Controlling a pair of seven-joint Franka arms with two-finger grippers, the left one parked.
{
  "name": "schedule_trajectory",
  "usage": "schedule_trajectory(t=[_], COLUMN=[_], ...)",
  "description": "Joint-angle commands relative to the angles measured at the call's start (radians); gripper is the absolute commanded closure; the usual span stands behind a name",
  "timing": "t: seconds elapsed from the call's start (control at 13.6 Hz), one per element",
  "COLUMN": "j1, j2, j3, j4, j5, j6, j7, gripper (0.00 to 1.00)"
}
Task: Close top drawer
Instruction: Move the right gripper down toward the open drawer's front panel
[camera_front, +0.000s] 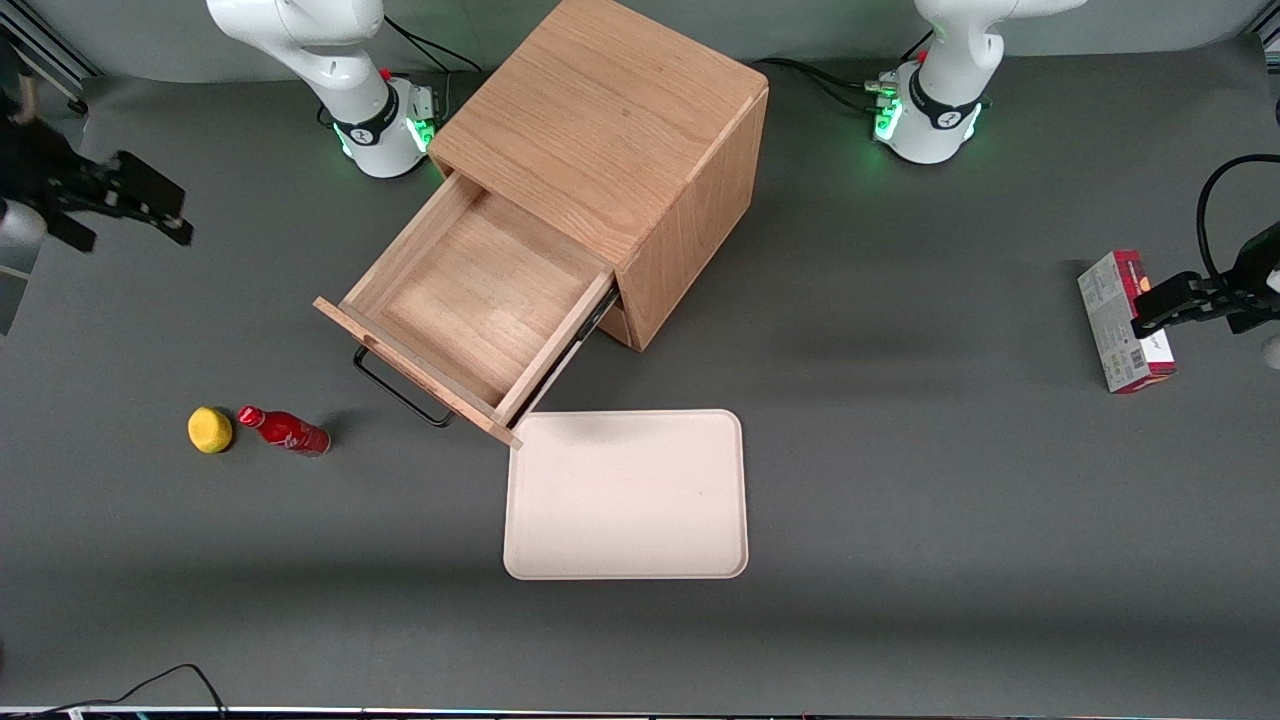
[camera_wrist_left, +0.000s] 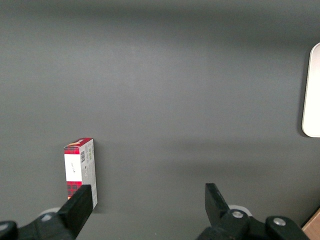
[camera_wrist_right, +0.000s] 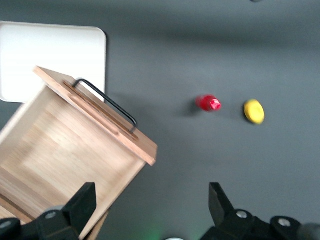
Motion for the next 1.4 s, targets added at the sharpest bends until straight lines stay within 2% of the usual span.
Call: schedule_trajectory(t=[0.0,0.29,0.51,0.81,0.96,1.03,1.25,1.32], j1=[0.044,0.052,0.046,0.039,0.036,0.032,-0.002,-0.005], j2=[0.151,0.157,0.16,0.163,0.171,0.182,0.182,0.182], j3=[0.016,0.047,0.077,0.074,0.071,0.07,0.059,0.058], j4=[0.201,0.199,0.198,0.199,0.199,0.199,0.196,0.198], j5=[-0.053,-0.051,-0.05,-0.048,-0.041,-0.015,0.137,0.148], j6=[-0.059,-0.056,-0.07,-0.076,-0.094,-0.103,-0.14,-0.143], j7=[0.014,0.014,-0.05,-0.501,-0.634,-0.676,-0.689,-0.69], gripper=[0.0,0.0,0.0,0.0,0.0,0.0,0.0,0.0])
